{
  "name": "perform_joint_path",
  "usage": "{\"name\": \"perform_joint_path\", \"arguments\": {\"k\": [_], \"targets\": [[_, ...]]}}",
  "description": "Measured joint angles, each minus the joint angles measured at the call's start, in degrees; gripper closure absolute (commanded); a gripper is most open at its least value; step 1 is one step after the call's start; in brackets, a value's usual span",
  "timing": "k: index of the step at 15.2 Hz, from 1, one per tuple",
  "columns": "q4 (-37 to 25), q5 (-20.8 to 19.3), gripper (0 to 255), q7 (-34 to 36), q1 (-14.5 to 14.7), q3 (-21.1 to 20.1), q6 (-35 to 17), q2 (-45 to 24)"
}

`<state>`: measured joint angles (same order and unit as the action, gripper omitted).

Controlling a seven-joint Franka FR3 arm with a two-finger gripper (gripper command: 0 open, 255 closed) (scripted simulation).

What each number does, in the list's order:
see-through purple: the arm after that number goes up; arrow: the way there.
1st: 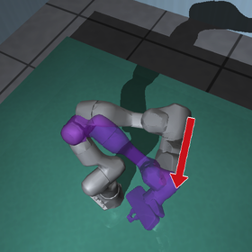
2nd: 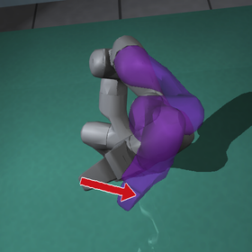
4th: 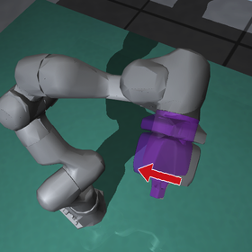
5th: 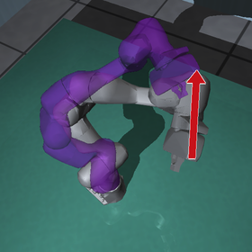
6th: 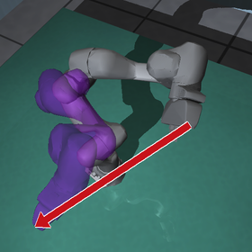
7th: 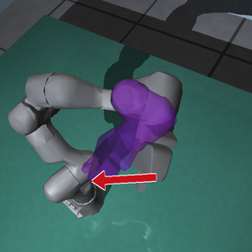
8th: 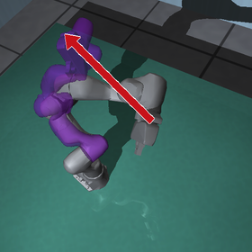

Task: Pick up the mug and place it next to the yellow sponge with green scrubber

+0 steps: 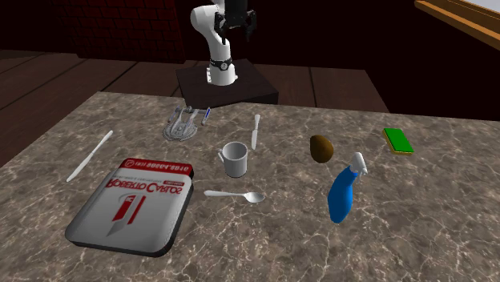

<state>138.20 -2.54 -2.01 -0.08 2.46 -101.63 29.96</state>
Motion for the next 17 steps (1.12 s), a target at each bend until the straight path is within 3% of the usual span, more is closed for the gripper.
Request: {"name": "perform_joint_path", "arguments": {"k": [8,17], "targets": [[-5.18,-0.77,0,-0.06,-0.63,1.03,-12.45,-16.47],[-17.66,-0.66,0,-0.40,-1.43,1.99,-21.08,-36.28]]}}
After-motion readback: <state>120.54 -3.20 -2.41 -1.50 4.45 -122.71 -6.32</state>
